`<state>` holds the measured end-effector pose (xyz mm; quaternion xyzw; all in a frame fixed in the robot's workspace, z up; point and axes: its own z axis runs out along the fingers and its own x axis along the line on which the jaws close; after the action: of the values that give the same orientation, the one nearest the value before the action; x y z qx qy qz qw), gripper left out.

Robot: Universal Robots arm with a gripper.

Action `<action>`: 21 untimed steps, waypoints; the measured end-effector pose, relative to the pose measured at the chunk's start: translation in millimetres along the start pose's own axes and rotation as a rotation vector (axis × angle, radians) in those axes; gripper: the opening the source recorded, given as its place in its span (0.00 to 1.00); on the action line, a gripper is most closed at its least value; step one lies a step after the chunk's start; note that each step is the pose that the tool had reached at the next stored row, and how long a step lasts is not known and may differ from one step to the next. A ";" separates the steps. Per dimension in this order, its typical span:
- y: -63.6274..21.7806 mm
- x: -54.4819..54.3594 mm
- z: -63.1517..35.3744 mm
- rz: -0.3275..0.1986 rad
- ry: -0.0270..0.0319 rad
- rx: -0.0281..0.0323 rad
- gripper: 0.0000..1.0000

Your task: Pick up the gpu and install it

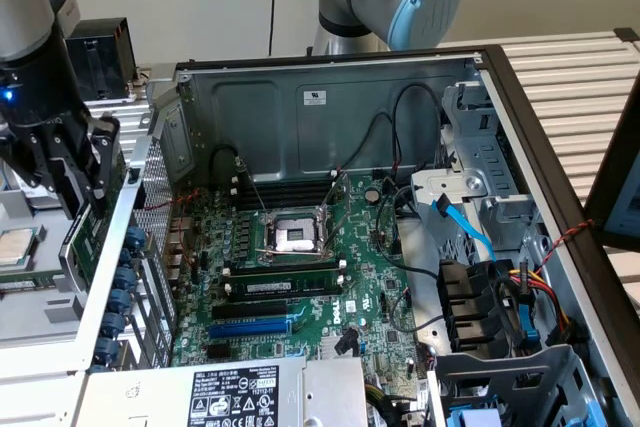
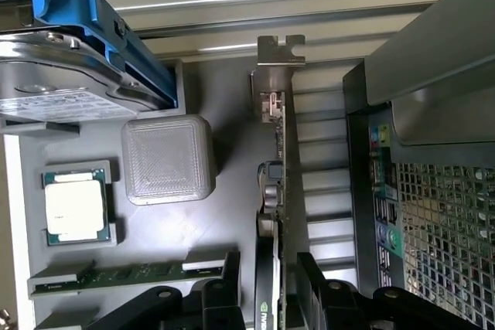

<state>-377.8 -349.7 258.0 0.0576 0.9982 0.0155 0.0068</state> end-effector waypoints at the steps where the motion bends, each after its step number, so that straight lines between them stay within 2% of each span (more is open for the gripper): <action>1: -0.1 0.0 0.4 0.000 0.0002 -0.0004 0.42; 8: -0.2 0.0 4.8 0.003 0.0001 -0.0046 0.42; 12: 0.2 0.1 7.4 0.004 -0.0025 -0.0044 0.42; 14: 0.8 0.2 8.0 0.005 -0.0051 -0.0031 0.42; 18: 1.6 1.2 9.6 0.007 -0.0201 0.0039 0.42; 21: 1.4 1.4 10.5 0.009 -0.0205 0.0048 0.42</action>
<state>-378.8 -347.8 247.6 0.0622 0.9978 0.0126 0.0168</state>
